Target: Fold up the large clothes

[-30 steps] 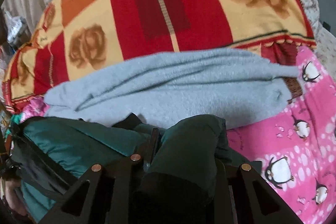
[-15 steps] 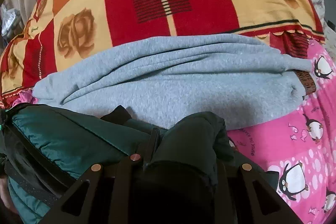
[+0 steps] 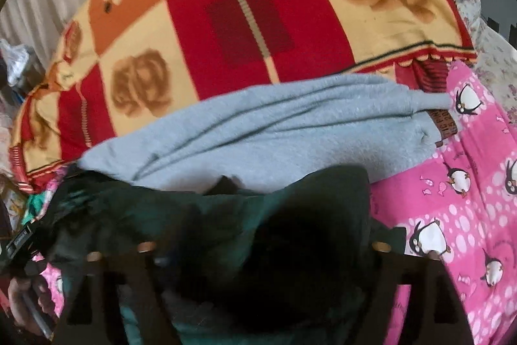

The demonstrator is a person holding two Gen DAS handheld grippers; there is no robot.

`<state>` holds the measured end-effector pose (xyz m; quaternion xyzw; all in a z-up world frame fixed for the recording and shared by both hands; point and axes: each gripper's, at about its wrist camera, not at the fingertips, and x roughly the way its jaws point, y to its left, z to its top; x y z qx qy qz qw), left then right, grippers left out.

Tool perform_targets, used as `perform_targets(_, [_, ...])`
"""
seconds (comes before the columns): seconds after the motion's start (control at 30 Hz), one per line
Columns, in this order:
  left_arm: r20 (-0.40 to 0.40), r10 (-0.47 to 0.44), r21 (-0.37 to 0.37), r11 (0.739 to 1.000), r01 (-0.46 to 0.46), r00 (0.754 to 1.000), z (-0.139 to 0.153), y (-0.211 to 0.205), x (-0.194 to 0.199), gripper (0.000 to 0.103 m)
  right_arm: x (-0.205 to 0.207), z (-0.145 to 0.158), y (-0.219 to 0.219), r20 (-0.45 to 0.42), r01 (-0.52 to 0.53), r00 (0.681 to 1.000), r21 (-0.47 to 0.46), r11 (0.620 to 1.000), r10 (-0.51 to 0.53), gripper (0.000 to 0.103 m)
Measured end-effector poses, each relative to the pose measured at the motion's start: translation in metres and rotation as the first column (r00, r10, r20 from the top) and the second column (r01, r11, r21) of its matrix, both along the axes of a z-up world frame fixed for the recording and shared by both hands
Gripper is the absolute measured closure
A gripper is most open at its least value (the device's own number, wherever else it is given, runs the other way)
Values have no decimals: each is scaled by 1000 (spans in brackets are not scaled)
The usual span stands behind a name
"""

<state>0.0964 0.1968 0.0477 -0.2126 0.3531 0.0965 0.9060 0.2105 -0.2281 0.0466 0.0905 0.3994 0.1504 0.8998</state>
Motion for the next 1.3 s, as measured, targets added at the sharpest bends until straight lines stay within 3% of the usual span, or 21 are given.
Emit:
perform_targets(0.3, [78, -21, 10, 1000, 21, 997, 31, -7, -38, 5, -45, 35, 3, 105, -8, 994, -30, 1000, 11, 22])
perform_targets(0.53, [89, -91, 29, 996, 89, 992, 23, -30, -37, 5, -64, 42, 16, 151, -50, 986, -122, 991, 69, 22])
perform_targets(0.77, [41, -117, 81, 990, 113, 992, 4, -40, 1, 5, -39, 19, 29, 113, -45, 991, -190, 981, 68, 22])
perform_targets(0.9, [5, -111, 172, 979, 109, 994, 3, -40, 38, 5, -12, -3, 36, 59, -55, 996, -221, 974, 69, 22])
perform_targets(1.0, [-52, -115, 236, 964, 124, 992, -7, -44, 67, 5, 15, -25, 38, 7, -59, 998, -240, 969, 63, 22])
perform_targets(1.07, [-137, -109, 269, 953, 142, 985, -31, -45, 85, 5, 35, -42, 35, -50, -65, 997, -222, 973, 55, 22])
perform_targets(1.13, [-185, -102, 218, 966, 142, 977, -55, -39, 90, 5, 44, -50, 32, -62, -61, 997, -198, 978, 50, 20])
perform_targets(1.27, [-111, -52, 82, 995, 61, 992, -76, -20, 71, 4, 56, -66, 33, -79, -110, 992, -166, 980, 98, 12])
perform_targets(1.3, [-93, -38, 79, 996, 45, 995, -78, -19, 66, 4, 60, -73, 31, -89, -122, 990, -135, 983, 111, 10])
